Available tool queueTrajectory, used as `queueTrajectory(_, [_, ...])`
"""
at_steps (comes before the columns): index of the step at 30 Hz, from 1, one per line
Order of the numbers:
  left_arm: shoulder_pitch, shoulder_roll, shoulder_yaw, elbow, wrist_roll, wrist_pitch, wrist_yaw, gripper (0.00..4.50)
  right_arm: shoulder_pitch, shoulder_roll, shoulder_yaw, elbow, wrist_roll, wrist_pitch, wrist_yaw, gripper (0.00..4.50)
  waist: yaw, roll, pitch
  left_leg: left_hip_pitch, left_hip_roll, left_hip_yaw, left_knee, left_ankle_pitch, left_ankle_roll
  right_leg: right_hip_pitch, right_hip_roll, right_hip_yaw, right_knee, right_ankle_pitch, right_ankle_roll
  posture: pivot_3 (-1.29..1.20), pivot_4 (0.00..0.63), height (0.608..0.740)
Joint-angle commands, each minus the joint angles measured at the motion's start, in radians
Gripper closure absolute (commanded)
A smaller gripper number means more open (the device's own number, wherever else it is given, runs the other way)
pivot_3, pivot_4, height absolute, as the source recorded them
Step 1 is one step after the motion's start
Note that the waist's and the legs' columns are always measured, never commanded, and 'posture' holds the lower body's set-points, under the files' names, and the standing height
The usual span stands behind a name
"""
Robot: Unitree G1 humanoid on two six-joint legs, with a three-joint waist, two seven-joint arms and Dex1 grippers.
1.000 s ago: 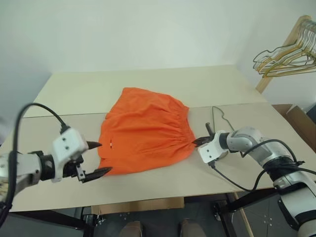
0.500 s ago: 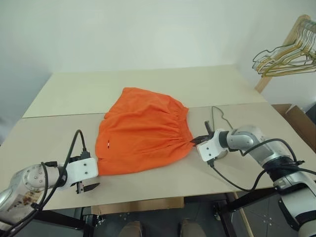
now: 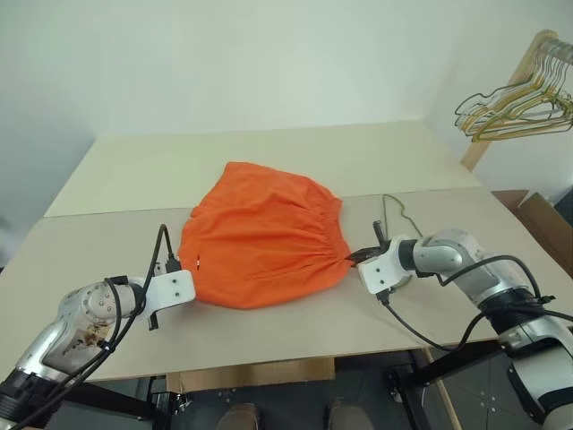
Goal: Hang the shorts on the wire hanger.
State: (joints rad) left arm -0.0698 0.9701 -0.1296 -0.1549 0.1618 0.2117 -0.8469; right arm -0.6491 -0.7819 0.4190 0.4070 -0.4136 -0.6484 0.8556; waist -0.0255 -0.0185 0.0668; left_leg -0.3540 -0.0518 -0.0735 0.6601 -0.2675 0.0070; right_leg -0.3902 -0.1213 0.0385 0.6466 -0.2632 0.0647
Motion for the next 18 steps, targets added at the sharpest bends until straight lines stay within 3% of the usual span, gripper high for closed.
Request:
queueTrajectory(1, [-0.026,0.017,0.065,-0.012,-0.046,-0.027,-0.031,4.49,-0.007,-0.01,-0.035,-0.034,0.025,0.011,0.003,4.5,-0.004,0.0,0.0,0.0,0.0,0.0,0.0,0.0,0.0,0.0,0.0,0.0,0.0,0.0,0.0,-0.01,0.048,0.74])
queueTrajectory(5, [0.039,0.107,0.147,-0.086,-0.195,-0.061,-0.218,4.49,-0.005,-0.015,-0.039,-0.026,0.031,0.006,0.005,4.5,-0.017,-0.001,0.001,0.0,0.001,0.0,0.0,0.0,0.0,0.0,0.0,0.0,0.0,0.0,0.0,-0.02,0.052,0.74])
queueTrajectory(9, [0.217,0.209,0.299,-0.224,-0.36,-0.087,-0.422,4.49,0.006,-0.036,-0.044,-0.008,0.066,-0.044,0.017,4.5,-0.035,0.0,0.002,-0.001,0.004,0.002,0.0,-0.002,0.002,-0.001,0.001,0.003,-0.001,0.0,0.0,-0.02,0.053,0.74])
queueTrajectory(13, [0.4,0.196,0.425,-0.403,-0.414,-0.041,-0.466,4.49,0.067,-0.086,-0.035,-0.051,0.24,-0.113,0.141,4.5,-0.036,0.0,0.005,0.001,0.006,0.004,0.0,-0.004,0.004,0.002,0.001,0.003,-0.003,0.0,0.0,-0.02,0.054,0.74])
queueTrajectory(18, [0.584,0.148,0.487,-0.581,-0.419,0.008,-0.473,4.49,0.12,-0.131,-0.031,-0.073,0.321,-0.18,0.225,4.5,-0.035,-0.001,0.006,0.001,0.011,0.007,0.0,-0.005,0.005,0.003,0.005,0.004,-0.004,0.0,0.0,-0.03,0.062,0.74])
